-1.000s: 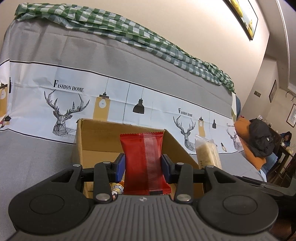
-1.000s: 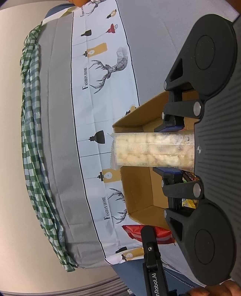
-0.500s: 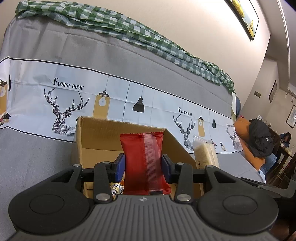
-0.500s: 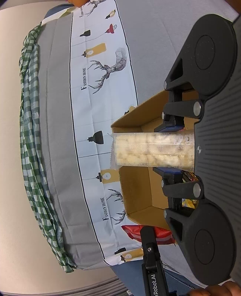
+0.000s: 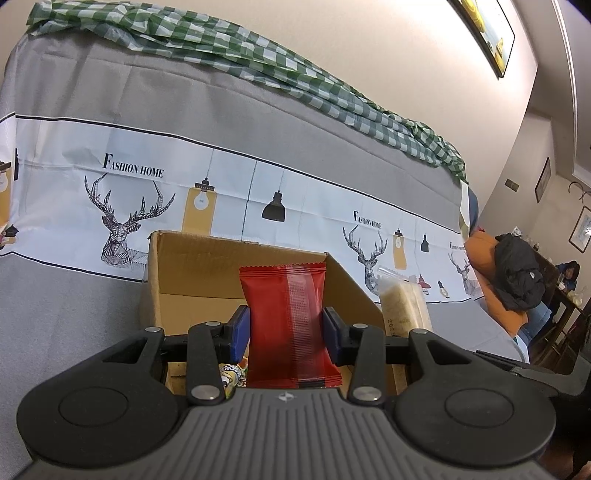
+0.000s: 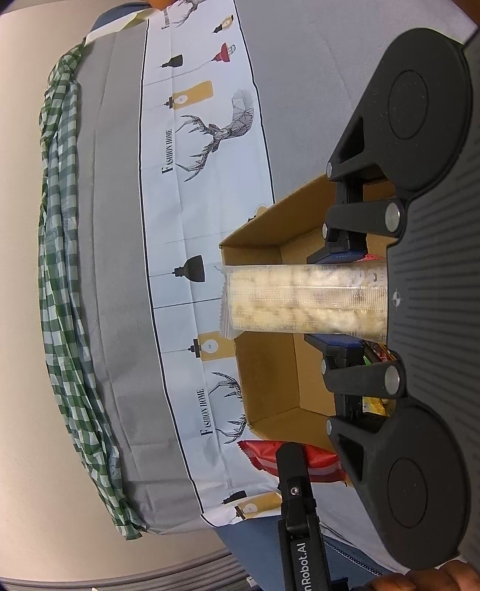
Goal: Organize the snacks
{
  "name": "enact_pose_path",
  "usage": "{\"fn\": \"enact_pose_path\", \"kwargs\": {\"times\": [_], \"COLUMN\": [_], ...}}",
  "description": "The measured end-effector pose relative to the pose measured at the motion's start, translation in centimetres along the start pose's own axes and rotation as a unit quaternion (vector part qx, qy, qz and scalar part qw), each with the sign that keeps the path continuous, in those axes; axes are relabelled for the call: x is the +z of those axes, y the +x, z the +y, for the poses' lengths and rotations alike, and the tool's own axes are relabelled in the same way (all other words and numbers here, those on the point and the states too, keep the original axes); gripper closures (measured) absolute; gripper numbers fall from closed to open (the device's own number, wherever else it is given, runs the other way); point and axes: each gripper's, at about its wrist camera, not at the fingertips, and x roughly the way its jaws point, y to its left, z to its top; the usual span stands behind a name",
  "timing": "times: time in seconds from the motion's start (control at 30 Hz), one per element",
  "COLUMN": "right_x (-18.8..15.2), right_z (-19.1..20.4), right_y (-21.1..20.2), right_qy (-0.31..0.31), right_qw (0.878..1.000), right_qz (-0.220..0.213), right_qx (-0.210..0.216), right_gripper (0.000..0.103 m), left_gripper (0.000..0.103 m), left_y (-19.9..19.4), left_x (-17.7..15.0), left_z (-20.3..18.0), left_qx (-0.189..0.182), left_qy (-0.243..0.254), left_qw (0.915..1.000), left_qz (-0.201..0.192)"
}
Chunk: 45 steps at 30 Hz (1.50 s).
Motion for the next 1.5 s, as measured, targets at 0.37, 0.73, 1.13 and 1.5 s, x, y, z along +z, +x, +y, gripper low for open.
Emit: {"fn": "enact_pose_path", "kwargs": {"times": [0.37, 0.73, 1.13, 1.5], "right_x": [-0.2, -0.2, -1.8, -4.9], "right_z": [0.3, 0.1, -1.3, -0.4], "right_y": [0.4, -0.1, -6.4, -6.6], "right_qy": [-0.006, 0.008, 0.027, -0.024], "right_qw": [1.000, 1.000, 0.998, 0.996], "right_qz": [0.013, 0.004, 0.021, 0.055], "right_qx": [-0.006, -0.018, -0.048, -0.072], "right_gripper": [0.045, 0.016, 0.001, 0.001], "left_gripper": [0.042, 0.021, 0.000, 0.000], "left_y": [0.4, -2.2, -10.7, -6.1], "left_x": [-0.2, -0.8, -1.4, -7.4], "left_z": [0.1, -0.6, -4.7, -1.8], "left_qx": [-0.007, 0.008, 0.043, 0.147], "left_qy": [-0.003, 0.029, 0.020, 0.015], "left_qw": [0.9999, 0.9995, 0.9989, 0.9838], "left_qz": [0.014, 0.003, 0.000, 0.101]}}
